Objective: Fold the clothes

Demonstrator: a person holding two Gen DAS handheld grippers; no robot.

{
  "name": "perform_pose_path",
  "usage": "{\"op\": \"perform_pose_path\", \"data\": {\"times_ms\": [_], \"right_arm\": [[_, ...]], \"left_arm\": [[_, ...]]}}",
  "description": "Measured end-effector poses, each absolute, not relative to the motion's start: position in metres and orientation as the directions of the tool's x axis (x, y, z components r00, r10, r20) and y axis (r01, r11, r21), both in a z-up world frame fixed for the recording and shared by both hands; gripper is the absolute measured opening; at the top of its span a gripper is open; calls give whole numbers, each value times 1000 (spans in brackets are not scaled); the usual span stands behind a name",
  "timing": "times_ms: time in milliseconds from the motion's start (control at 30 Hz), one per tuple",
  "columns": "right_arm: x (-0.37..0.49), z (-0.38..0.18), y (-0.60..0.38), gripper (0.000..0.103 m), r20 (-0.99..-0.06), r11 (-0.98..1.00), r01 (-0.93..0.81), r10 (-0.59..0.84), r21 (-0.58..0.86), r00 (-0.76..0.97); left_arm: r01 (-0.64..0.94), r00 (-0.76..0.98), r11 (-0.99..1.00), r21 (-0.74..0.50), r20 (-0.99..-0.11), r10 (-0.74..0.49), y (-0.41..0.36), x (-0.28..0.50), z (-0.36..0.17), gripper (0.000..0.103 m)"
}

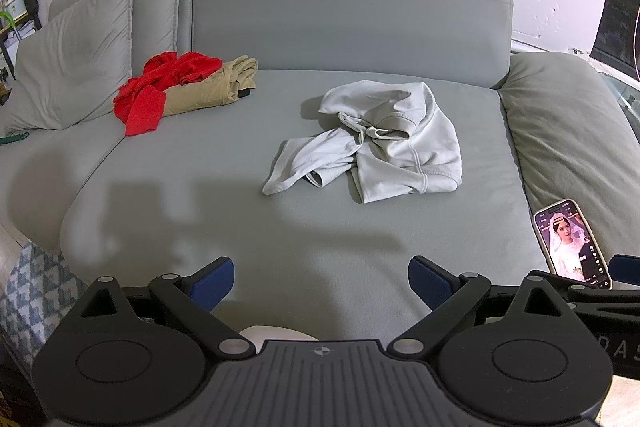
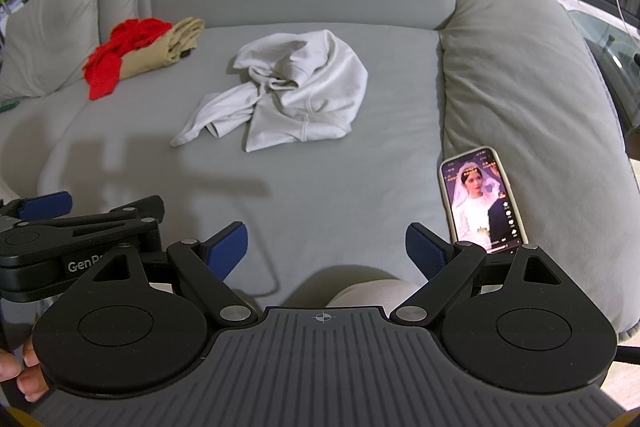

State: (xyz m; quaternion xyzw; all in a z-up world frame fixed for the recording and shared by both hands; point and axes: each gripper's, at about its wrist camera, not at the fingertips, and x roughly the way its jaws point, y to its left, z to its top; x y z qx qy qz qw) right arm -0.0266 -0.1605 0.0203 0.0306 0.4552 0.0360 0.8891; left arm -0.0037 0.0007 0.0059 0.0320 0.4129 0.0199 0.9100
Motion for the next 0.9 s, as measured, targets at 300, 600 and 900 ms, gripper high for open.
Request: {"op": "perform_pose_path", "data": {"times_ms": [300,600,900], "right_arm": [[-28,20,-161,90,-805,995,-34,94,92,586],[-28,20,-163,90,-804,995,-32,97,97,586],[-28,20,-163,90,-804,995,-32,97,97,586]], "left_arm": [[-8,661,997,75,-748,61,1,-5,6,95],[-6,663,997,78,-746,62,-1,-5,7,95],[-8,662,997,78,-747,64,1,-5,6,95]]}}
